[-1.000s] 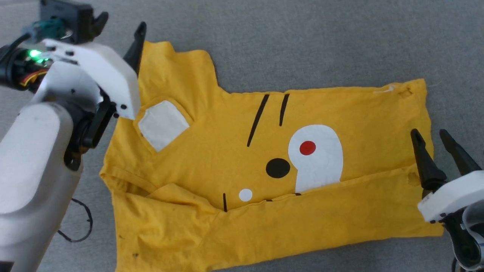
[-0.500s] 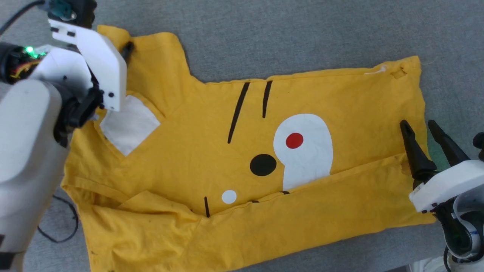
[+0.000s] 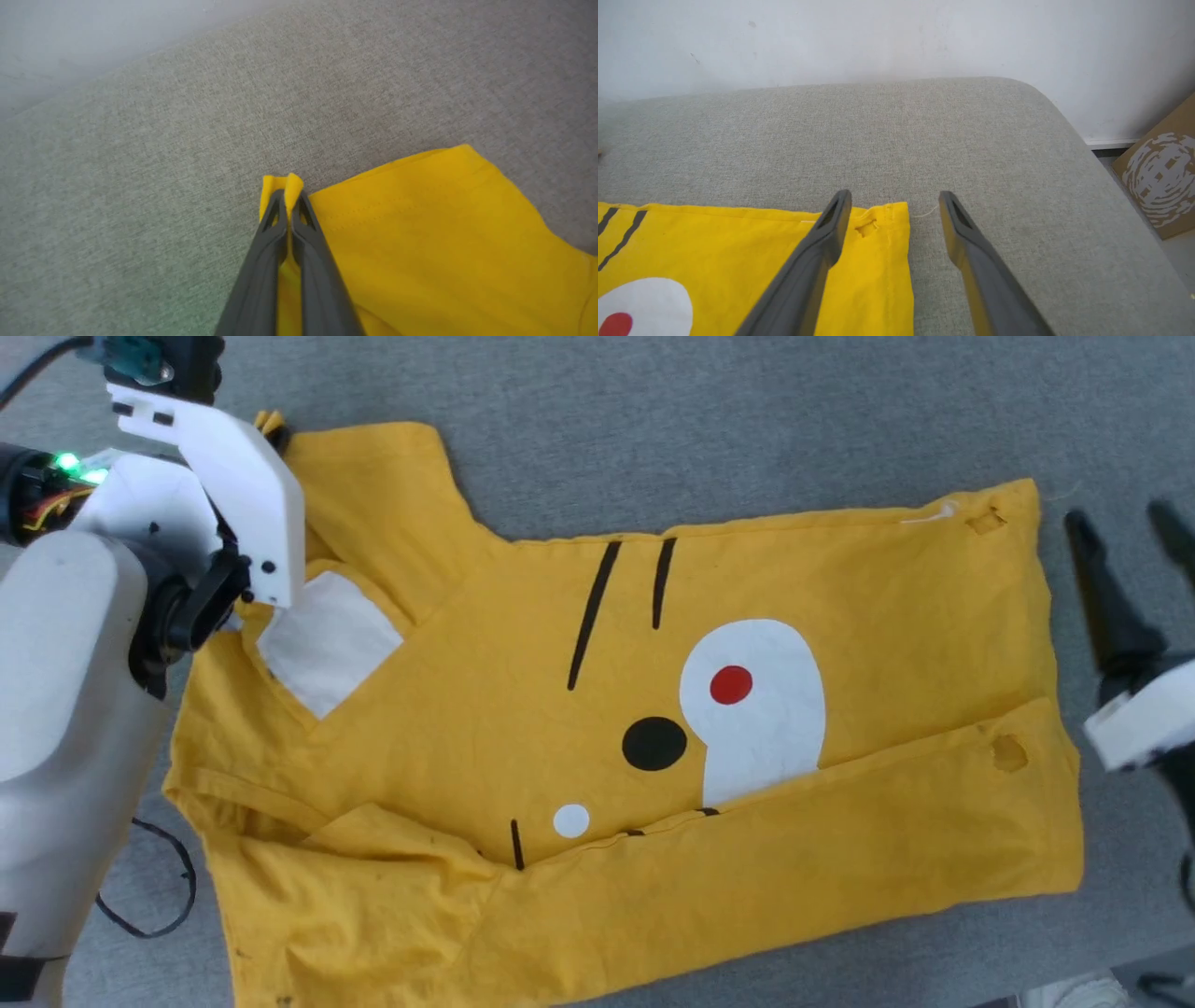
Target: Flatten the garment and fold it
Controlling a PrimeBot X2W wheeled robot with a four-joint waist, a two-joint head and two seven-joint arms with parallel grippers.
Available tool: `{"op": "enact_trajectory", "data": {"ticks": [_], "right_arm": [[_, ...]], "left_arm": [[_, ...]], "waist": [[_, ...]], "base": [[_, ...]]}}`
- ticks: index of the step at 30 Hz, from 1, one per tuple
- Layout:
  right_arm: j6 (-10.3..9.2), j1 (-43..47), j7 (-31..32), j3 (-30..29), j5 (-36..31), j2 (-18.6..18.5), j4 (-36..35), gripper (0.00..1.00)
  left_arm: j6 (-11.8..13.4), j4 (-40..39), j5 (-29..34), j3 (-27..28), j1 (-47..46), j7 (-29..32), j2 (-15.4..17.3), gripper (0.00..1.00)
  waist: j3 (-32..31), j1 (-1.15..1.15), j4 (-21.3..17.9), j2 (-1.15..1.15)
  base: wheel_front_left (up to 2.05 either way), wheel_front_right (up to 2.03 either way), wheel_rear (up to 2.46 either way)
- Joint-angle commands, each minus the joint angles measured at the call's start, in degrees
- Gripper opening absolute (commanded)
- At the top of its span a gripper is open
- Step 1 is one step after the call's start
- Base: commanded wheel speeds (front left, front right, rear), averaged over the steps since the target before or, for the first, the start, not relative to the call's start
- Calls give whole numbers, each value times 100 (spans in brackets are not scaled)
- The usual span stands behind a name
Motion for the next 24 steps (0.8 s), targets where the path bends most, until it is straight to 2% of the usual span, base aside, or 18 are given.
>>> {"op": "enact_trajectory", "data": {"ticks": [1,7,10,15,18,19,21,22,24], "right_arm": [[-5,-144,71,1,-26,-52,-24,100],[-5,-625,750,60,-26,-393,299,100],[-5,-815,1071,65,8,-451,633,100],[-5,-1058,1269,210,-58,-633,1069,100],[-5,-1166,1384,259,-14,-615,1326,100],[-5,-1190,1437,265,-8,-606,1412,81],[-5,-1244,1492,212,-37,-563,1562,4],[-5,-1262,1541,205,-62,-544,1631,0],[-5,-1322,1536,175,-58,-478,1687,0]], "left_arm": [[18,34,-57,-14,136,-21,-17,0],[14,-32,-72,-64,154,-90,-87,0],[24,-57,-73,-84,131,-101,-120,0],[41,-72,-69,-111,69,-98,-156,0],[48,-79,-72,-126,38,-81,-166,0],[50,-81,-71,-131,29,-77,-168,0],[52,-83,-71,-143,9,-70,-172,0],[54,-83,-69,-147,1,-75,-175,0],[67,-94,-58,-143,-6,-130,-183,0]], "waist": [[-51,0,77,0],[-18,0,238,0],[40,0,310,0],[138,0,404,0],[190,0,438,0],[203,0,448,0],[224,0,468,0],[230,0,478,0],[229,0,492,0]], "base": [[0,0,0],[0,0,0],[0,0,0],[0,0,0],[0,0,0],[0,0,0],[0,0,0],[0,0,0],[0,0,0]]}}
